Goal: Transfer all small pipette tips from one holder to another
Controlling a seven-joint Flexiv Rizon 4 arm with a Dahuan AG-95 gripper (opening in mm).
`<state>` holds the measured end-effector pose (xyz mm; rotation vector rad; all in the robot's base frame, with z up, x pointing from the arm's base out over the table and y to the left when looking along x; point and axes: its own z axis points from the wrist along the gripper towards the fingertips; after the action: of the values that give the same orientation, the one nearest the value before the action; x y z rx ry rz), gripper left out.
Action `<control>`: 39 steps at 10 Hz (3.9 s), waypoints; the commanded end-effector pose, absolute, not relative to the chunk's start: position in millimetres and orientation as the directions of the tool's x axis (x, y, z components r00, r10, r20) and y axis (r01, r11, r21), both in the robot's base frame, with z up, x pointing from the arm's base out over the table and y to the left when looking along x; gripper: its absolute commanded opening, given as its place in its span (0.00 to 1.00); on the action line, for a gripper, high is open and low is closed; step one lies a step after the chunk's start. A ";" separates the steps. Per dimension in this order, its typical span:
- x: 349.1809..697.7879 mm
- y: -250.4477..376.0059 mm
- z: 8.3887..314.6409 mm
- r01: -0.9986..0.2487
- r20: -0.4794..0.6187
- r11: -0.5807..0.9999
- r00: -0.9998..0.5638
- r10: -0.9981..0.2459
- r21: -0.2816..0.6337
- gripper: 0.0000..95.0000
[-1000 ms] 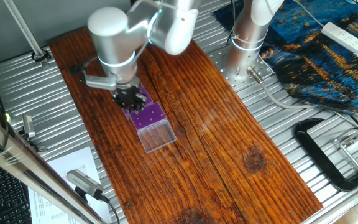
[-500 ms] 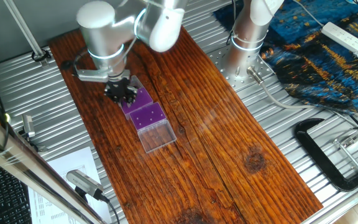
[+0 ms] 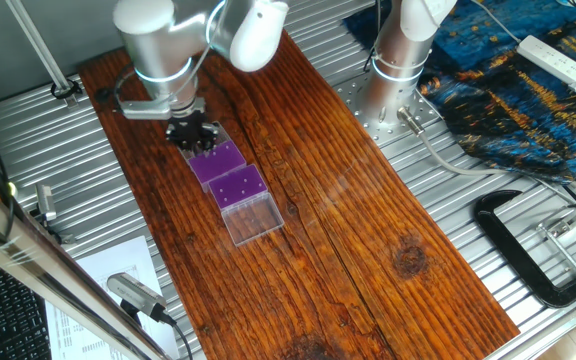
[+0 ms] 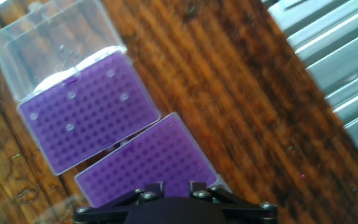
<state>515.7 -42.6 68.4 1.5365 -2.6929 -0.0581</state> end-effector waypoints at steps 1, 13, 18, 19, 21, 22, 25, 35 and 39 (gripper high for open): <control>505.5 -44.2 67.7 -0.854 0.013 0.517 -0.517 -0.856 0.056 0.20; 491.0 -46.2 56.3 -0.848 0.013 0.528 -0.528 -0.849 0.038 0.20; 487.5 -44.1 53.8 -0.843 0.012 0.536 -0.536 -0.844 0.029 0.20; 487.8 -44.1 54.2 -0.843 0.014 0.536 -0.536 -0.844 0.028 0.20; 488.2 -43.0 53.2 -0.843 0.013 0.536 -0.536 -0.844 0.028 0.20; 488.5 -41.9 51.7 -0.840 0.009 0.541 -0.541 -0.841 0.028 0.20; 488.9 -41.6 54.8 -0.841 0.007 0.540 -0.540 -0.842 0.029 0.20; 496.5 -43.3 59.5 -0.852 0.012 0.523 -0.523 -0.852 0.025 0.20; 497.1 -44.2 55.6 -0.854 0.018 0.519 -0.519 -0.855 0.018 0.20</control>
<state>497.1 -44.4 53.6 1.5299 -2.7167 -0.0109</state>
